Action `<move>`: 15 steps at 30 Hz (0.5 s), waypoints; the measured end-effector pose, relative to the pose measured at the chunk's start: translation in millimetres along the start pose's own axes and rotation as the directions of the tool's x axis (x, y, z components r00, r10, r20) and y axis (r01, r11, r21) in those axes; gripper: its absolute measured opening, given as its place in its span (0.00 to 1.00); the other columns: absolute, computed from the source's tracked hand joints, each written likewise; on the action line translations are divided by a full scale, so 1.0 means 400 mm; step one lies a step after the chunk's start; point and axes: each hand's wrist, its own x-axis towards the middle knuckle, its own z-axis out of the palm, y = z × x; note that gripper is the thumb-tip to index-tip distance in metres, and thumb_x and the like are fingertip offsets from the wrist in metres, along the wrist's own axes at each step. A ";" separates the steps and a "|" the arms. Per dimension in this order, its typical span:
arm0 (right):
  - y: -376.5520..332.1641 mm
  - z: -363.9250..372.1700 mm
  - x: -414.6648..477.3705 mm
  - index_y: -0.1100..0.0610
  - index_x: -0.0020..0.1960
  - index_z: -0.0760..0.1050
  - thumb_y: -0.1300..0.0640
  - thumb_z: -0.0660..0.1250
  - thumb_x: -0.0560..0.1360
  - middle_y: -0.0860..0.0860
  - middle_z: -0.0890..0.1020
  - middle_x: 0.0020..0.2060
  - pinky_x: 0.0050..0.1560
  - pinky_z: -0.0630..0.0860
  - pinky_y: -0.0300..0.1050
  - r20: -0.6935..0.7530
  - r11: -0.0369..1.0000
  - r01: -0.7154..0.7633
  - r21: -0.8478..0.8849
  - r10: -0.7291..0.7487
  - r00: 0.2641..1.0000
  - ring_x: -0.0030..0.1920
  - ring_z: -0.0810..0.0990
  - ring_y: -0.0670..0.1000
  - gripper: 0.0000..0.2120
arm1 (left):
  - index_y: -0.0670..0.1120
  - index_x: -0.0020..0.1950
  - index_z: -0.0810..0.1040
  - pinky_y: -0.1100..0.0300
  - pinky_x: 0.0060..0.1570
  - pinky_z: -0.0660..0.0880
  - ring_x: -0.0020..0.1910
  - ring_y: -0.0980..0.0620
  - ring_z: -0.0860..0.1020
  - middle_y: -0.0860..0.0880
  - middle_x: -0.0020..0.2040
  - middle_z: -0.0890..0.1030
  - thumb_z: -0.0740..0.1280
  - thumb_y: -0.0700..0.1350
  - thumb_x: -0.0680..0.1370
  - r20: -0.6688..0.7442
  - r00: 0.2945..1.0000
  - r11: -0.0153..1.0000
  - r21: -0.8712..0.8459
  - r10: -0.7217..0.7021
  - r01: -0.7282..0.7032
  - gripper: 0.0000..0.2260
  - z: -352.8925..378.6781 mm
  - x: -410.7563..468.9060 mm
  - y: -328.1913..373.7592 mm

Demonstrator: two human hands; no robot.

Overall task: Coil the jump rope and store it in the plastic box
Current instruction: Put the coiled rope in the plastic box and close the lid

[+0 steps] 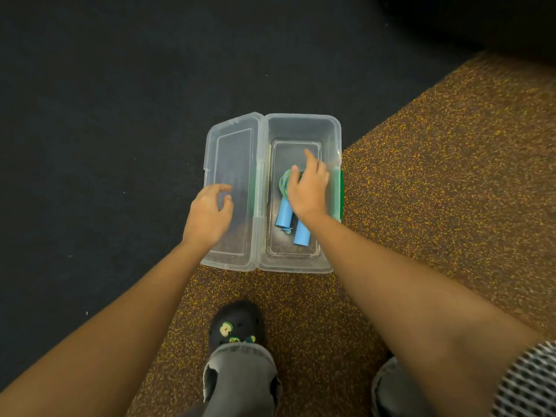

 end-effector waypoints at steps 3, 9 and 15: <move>-0.047 0.019 -0.054 0.59 0.69 0.66 0.51 0.58 0.78 0.59 0.71 0.62 0.64 0.64 0.52 -0.066 0.996 0.055 0.073 -0.050 0.997 0.63 0.68 0.57 0.21 | 0.42 0.63 0.73 0.53 0.63 0.67 0.64 0.46 0.72 0.42 0.65 0.74 0.58 0.42 0.79 -0.009 1.000 1.000 -0.015 -0.022 0.022 0.14 -0.002 -0.002 -0.002; -0.101 0.078 -0.099 0.64 0.65 0.66 0.48 0.67 0.73 0.60 0.72 0.62 0.63 0.64 0.45 0.164 0.961 -0.192 0.197 0.161 0.973 0.63 0.70 0.58 0.28 | 0.42 0.62 0.74 0.54 0.61 0.68 0.62 0.46 0.73 0.42 0.63 0.74 0.58 0.42 0.79 -0.036 0.998 0.998 -0.047 -0.046 0.045 0.13 -0.011 -0.004 -0.003; -0.104 0.072 -0.080 0.63 0.60 0.72 0.59 0.69 0.72 0.60 0.77 0.57 0.53 0.69 0.43 0.178 0.976 -0.214 0.051 0.202 0.963 0.57 0.76 0.58 0.18 | 0.43 0.62 0.74 0.53 0.59 0.71 0.60 0.45 0.74 0.42 0.62 0.75 0.58 0.43 0.79 -0.057 0.992 0.988 -0.107 -0.113 0.106 0.13 -0.031 0.004 -0.014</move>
